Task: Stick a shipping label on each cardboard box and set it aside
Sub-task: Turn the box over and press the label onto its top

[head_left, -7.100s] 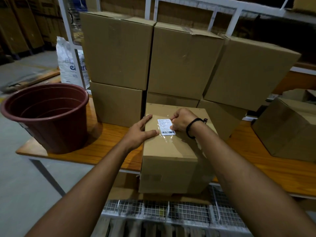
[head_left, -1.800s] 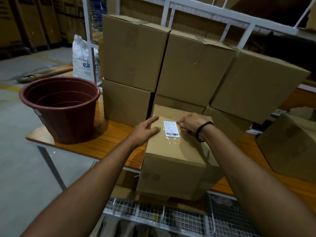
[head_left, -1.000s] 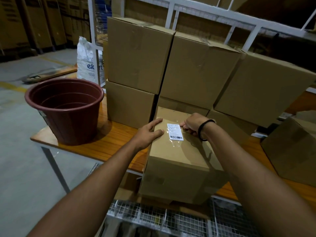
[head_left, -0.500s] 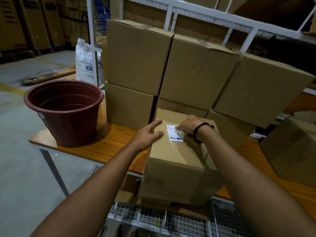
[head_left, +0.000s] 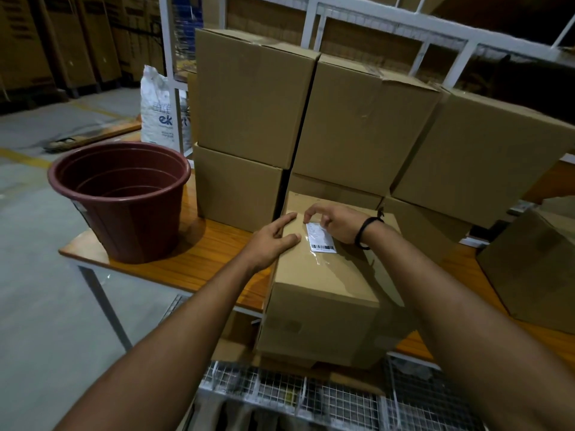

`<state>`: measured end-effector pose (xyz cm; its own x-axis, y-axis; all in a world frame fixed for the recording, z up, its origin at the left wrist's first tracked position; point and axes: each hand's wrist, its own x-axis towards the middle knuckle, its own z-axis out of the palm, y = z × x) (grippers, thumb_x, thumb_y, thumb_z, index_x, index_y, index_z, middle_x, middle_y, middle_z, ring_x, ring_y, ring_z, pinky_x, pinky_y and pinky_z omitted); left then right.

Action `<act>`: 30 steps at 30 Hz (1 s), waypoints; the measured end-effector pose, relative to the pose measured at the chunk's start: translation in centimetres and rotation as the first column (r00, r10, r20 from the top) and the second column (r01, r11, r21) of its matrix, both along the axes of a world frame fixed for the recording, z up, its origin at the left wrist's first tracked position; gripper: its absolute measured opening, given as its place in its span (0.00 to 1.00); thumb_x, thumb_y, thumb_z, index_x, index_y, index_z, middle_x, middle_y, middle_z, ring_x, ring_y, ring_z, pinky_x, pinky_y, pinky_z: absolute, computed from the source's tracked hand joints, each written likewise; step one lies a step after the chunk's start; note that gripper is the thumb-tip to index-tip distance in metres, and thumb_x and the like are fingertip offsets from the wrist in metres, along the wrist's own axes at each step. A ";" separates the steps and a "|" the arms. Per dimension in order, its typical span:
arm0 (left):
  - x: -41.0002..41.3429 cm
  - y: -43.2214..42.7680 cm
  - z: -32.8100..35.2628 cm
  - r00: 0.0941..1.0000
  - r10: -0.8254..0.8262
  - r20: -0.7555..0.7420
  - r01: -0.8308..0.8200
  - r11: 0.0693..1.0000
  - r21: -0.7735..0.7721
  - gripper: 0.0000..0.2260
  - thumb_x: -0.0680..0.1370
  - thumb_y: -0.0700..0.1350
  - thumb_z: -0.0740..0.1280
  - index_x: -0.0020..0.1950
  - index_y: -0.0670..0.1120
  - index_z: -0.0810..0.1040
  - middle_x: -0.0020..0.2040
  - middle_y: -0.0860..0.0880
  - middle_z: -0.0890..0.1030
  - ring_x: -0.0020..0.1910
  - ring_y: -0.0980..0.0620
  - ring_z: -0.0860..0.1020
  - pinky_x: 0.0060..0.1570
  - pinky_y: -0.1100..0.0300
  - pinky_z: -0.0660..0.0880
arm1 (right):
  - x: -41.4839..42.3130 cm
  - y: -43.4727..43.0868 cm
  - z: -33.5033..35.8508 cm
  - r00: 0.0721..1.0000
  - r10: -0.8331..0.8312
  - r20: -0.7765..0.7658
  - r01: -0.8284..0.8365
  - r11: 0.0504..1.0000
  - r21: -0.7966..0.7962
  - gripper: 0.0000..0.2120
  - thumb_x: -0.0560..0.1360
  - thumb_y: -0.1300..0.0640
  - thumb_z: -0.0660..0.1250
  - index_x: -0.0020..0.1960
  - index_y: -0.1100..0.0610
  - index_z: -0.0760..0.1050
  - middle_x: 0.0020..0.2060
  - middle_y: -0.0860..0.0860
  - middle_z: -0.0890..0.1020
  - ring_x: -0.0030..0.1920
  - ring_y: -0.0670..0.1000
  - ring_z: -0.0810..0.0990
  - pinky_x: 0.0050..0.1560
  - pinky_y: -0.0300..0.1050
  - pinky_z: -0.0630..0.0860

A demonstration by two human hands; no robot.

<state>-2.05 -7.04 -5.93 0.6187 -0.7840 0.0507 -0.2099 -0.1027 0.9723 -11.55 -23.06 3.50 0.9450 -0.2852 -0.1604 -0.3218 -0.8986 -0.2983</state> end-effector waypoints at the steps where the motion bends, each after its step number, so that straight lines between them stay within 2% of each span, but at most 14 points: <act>1: 0.0 0.0 0.0 1.000 -0.001 -0.002 0.001 1.000 -0.001 0.26 0.78 0.50 0.67 0.75 0.59 0.65 0.73 0.46 0.69 0.57 0.54 0.75 0.47 0.63 0.75 | 0.1 -0.1 0.1 1.000 0.014 -0.018 -0.014 1.000 -0.017 0.18 0.80 0.64 0.53 0.59 0.46 0.73 0.48 0.50 0.74 0.46 0.50 0.72 0.36 0.41 0.65; 4: -0.1 0.2 0.0 1.000 -0.005 0.000 0.005 1.000 0.004 0.26 0.79 0.51 0.67 0.75 0.59 0.64 0.71 0.47 0.70 0.54 0.59 0.75 0.46 0.65 0.75 | 1.0 -0.1 0.5 0.996 0.025 -0.082 -0.027 0.999 -0.023 0.17 0.80 0.64 0.53 0.55 0.44 0.73 0.48 0.52 0.77 0.45 0.52 0.74 0.40 0.45 0.69; 6: 0.0 0.3 0.0 1.000 -0.003 0.003 0.003 1.000 0.010 0.26 0.79 0.51 0.67 0.75 0.59 0.64 0.71 0.47 0.70 0.54 0.58 0.76 0.45 0.64 0.76 | 1.6 0.0 0.6 0.993 0.016 -0.118 -0.019 1.000 -0.023 0.19 0.78 0.65 0.53 0.49 0.40 0.72 0.46 0.51 0.76 0.44 0.52 0.74 0.42 0.47 0.70; 8: 0.0 0.3 0.0 1.000 0.000 0.006 0.000 1.000 0.012 0.26 0.79 0.51 0.67 0.75 0.60 0.64 0.70 0.46 0.70 0.54 0.56 0.77 0.45 0.63 0.76 | 2.0 -0.1 0.7 0.990 0.014 -0.138 -0.017 1.000 -0.015 0.20 0.77 0.65 0.52 0.46 0.40 0.71 0.44 0.50 0.76 0.44 0.52 0.74 0.41 0.47 0.70; 11: 0.0 0.1 0.0 1.000 0.010 0.010 -0.010 1.000 0.014 0.26 0.79 0.51 0.67 0.75 0.60 0.64 0.71 0.47 0.70 0.53 0.59 0.76 0.42 0.68 0.74 | 2.2 -0.4 0.5 0.989 0.014 -0.148 -0.015 1.000 -0.006 0.19 0.78 0.64 0.53 0.44 0.41 0.70 0.43 0.48 0.75 0.45 0.53 0.74 0.38 0.45 0.69; 14: 0.1 0.0 -0.1 1.000 0.014 0.008 -0.014 1.000 0.016 0.26 0.79 0.52 0.67 0.75 0.61 0.64 0.71 0.47 0.70 0.54 0.57 0.76 0.43 0.65 0.75 | 2.1 -0.8 0.3 0.992 0.023 -0.124 -0.026 0.999 -0.021 0.19 0.79 0.64 0.53 0.47 0.40 0.70 0.43 0.49 0.76 0.44 0.53 0.74 0.39 0.48 0.70; 16: 0.1 -0.1 -0.2 1.000 0.012 0.002 -0.012 1.000 0.009 0.26 0.79 0.51 0.67 0.75 0.60 0.64 0.70 0.47 0.71 0.53 0.59 0.76 0.44 0.64 0.75 | 1.9 -0.8 0.4 0.992 0.035 -0.125 -0.038 0.999 -0.020 0.21 0.78 0.65 0.52 0.51 0.38 0.71 0.44 0.51 0.76 0.43 0.52 0.75 0.40 0.50 0.72; 20: 0.1 0.0 -0.1 1.000 0.005 0.001 -0.005 1.000 0.004 0.26 0.79 0.50 0.67 0.75 0.58 0.64 0.68 0.49 0.71 0.51 0.62 0.75 0.43 0.67 0.75 | 2.0 -0.8 0.6 0.987 0.054 -0.151 -0.056 0.998 -0.011 0.20 0.78 0.67 0.52 0.56 0.45 0.72 0.44 0.49 0.74 0.42 0.49 0.72 0.38 0.44 0.69; 25: 0.0 0.3 -0.2 1.000 0.002 -0.017 -0.002 1.000 0.001 0.25 0.78 0.51 0.68 0.74 0.62 0.65 0.68 0.47 0.72 0.57 0.51 0.77 0.56 0.49 0.78 | 2.9 -0.5 0.8 0.980 0.089 -0.177 -0.093 0.996 -0.016 0.12 0.81 0.61 0.53 0.55 0.47 0.71 0.45 0.49 0.74 0.46 0.51 0.72 0.38 0.44 0.68; 28: 0.0 0.2 -0.2 1.000 0.004 0.002 -0.004 1.000 0.015 0.26 0.77 0.54 0.68 0.73 0.63 0.65 0.69 0.47 0.72 0.58 0.51 0.77 0.56 0.47 0.78 | 2.9 -0.7 0.8 0.982 0.094 -0.166 -0.094 0.996 0.008 0.09 0.81 0.59 0.55 0.53 0.48 0.71 0.47 0.52 0.76 0.47 0.52 0.73 0.39 0.44 0.68; 30: 0.0 0.2 -0.2 1.000 0.003 0.004 -0.003 1.000 0.020 0.28 0.74 0.57 0.67 0.73 0.64 0.64 0.69 0.47 0.71 0.59 0.50 0.76 0.57 0.47 0.78 | 2.6 -1.1 0.7 0.984 0.094 -0.151 -0.096 0.995 -0.002 0.12 0.80 0.62 0.54 0.55 0.47 0.72 0.47 0.52 0.76 0.45 0.51 0.73 0.39 0.44 0.68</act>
